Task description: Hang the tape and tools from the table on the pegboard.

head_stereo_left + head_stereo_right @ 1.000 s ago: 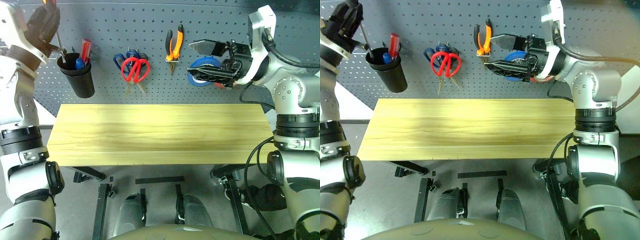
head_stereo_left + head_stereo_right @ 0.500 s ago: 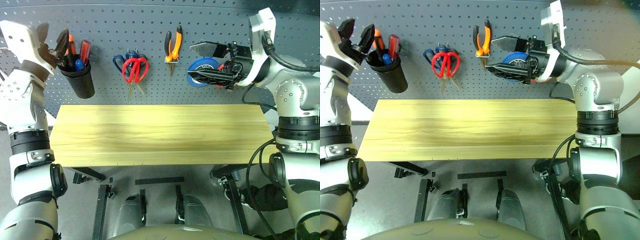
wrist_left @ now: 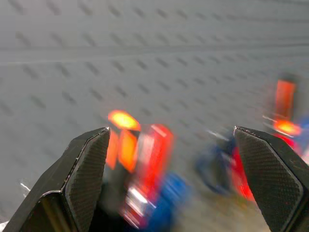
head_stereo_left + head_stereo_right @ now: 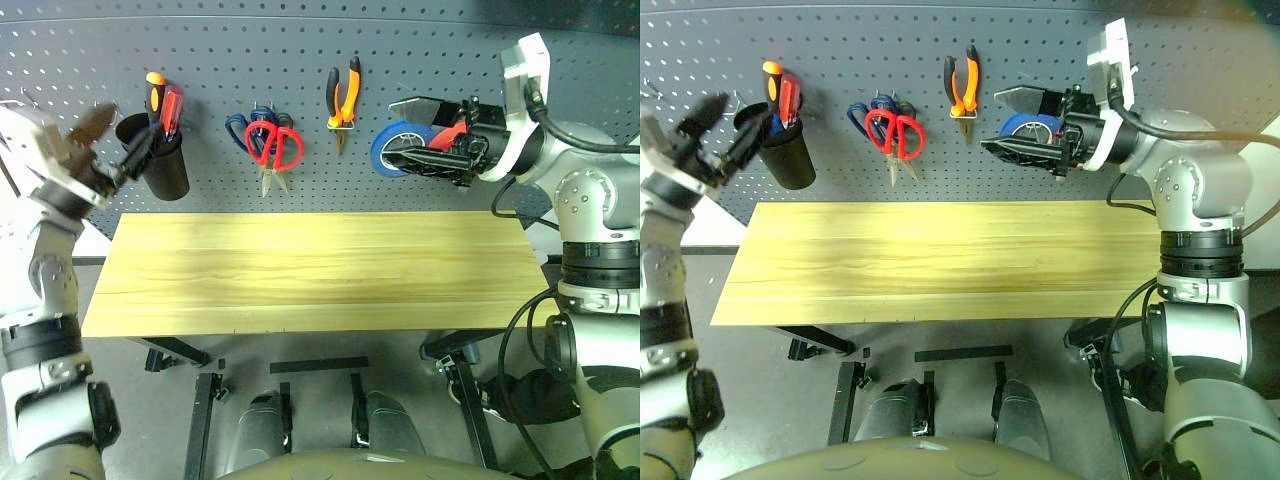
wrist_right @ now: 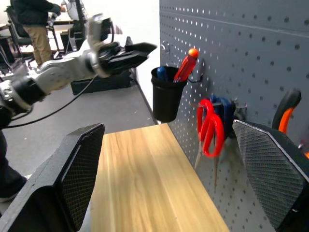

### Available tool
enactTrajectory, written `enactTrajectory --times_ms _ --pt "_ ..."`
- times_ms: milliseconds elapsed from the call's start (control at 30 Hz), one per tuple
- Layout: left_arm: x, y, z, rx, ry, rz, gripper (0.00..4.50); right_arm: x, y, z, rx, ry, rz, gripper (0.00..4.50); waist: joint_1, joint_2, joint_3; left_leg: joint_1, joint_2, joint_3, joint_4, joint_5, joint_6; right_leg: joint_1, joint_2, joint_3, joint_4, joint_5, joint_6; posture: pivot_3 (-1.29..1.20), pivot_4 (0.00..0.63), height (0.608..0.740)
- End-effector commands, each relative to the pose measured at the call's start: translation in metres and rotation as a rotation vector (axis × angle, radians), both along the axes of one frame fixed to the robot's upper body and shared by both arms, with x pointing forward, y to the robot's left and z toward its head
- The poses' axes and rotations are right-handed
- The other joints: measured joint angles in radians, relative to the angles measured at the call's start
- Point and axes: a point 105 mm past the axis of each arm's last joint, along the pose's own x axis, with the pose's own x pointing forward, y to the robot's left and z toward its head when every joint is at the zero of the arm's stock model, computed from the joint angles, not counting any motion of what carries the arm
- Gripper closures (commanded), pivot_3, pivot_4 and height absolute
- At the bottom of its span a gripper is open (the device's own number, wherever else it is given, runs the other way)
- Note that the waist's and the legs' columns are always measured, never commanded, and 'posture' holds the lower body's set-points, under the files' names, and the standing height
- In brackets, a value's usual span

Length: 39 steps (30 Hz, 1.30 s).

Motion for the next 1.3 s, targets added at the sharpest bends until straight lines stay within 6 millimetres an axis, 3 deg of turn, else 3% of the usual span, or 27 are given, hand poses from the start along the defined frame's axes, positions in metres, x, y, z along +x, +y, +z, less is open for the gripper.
enactTrajectory --times_ms 33,200,400,567,867,1300 --pt "-0.028 -0.017 -0.004 0.098 0.031 -0.185 0.19 -0.004 -0.004 -0.001 -0.027 -0.024 0.001 0.00 0.002 0.000 -0.001 0.000 0.000 0.000 0.000 0.000 0.000 0.000 0.000 0.000 0.000 0.000 0.000 0.06 0.086 0.732" --pt "-0.043 -0.039 -0.038 0.242 0.141 -0.368 0.19 0.004 -0.023 -0.039 -0.101 0.061 -0.069 0.00 0.007 0.002 -0.013 0.000 0.000 0.000 0.000 0.000 0.000 0.001 0.000 0.000 -0.001 0.000 0.000 0.04 0.082 0.732" --pt "-0.027 -0.061 -0.071 0.324 0.142 -0.430 0.19 0.001 -0.039 -0.077 -0.183 0.077 -0.131 0.00 -0.002 0.005 -0.024 0.003 -0.001 0.000 0.000 0.000 0.000 0.003 0.000 0.001 -0.001 0.000 0.000 -0.03 0.098 0.732" --pt "-0.027 -0.071 -0.083 0.343 0.120 -0.478 0.19 -0.006 -0.043 -0.084 -0.146 0.092 -0.163 0.00 -0.026 0.005 -0.024 0.003 0.000 0.001 0.000 0.000 0.000 0.002 0.000 0.001 -0.001 0.000 0.000 -0.06 0.116 0.732" --pt "-0.025 -0.070 -0.085 0.289 0.086 -0.475 0.19 -0.014 -0.049 -0.105 -0.175 0.125 -0.177 0.00 -0.030 0.011 -0.033 0.004 0.000 0.001 0.000 0.000 0.000 0.003 0.000 0.001 -0.001 0.000 0.000 -0.06 0.094 0.732" --pt "-0.032 -0.052 -0.092 0.296 0.100 -0.461 0.19 -0.006 -0.026 -0.100 -0.169 0.106 -0.128 0.00 -0.025 0.011 -0.034 0.004 0.000 0.001 0.001 0.000 0.000 0.003 0.000 0.002 -0.001 0.000 0.000 0.01 0.103 0.732"
